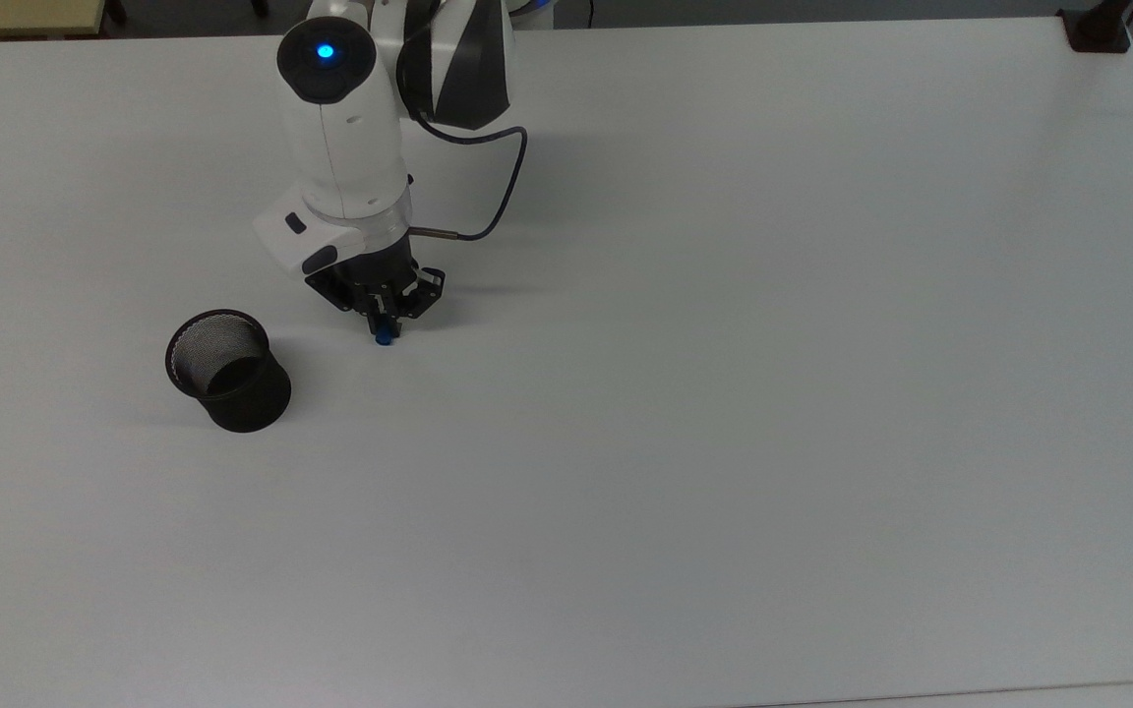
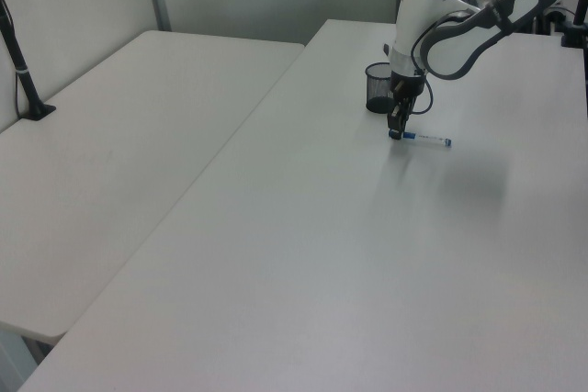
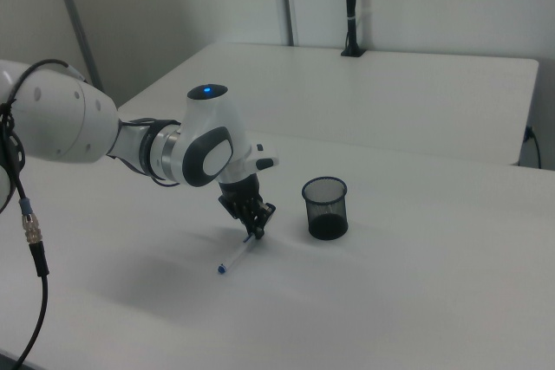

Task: Insert the marker
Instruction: 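Lift the held marker and carry it over the black mesh cup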

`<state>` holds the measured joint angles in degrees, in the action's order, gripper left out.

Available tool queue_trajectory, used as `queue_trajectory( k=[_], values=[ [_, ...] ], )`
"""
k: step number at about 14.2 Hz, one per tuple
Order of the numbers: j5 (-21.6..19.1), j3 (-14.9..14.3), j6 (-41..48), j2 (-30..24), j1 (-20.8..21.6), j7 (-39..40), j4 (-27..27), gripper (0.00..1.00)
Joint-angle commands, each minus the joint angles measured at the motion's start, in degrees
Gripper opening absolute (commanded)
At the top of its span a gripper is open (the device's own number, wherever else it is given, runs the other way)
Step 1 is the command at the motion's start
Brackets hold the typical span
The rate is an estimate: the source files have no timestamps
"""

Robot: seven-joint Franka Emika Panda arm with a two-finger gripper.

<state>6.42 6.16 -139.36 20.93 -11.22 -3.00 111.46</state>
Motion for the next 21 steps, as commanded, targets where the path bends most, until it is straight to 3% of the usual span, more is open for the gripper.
queue_trajectory(
  k=[1, 4, 5, 7, 8, 11, 14, 21],
  values=[
    [1.2, -0.1, -1.1, -1.8, 0.2, -3.6, -0.1, 0.00],
    [-0.5, -0.1, -1.4, -12.5, -3.9, -3.8, -1.8, 0.00],
    [-1.2, -0.1, -2.7, -13.2, -4.6, -3.8, -3.5, 0.00],
    [-2.8, -0.6, -13.4, -13.1, -5.7, -3.8, -4.2, 0.00],
    [-2.8, -0.7, -21.2, -12.4, -5.9, -3.8, -3.7, 0.00],
    [-2.7, -1.3, -33.1, -10.3, -7.4, -3.2, -1.9, 0.00],
    [-2.7, -1.4, -49.7, -1.8, -8.5, -2.9, -1.3, 0.00],
    [-1.8, -1.4, -60.1, 4.8, -8.8, -1.9, 0.9, 0.00]
  ],
)
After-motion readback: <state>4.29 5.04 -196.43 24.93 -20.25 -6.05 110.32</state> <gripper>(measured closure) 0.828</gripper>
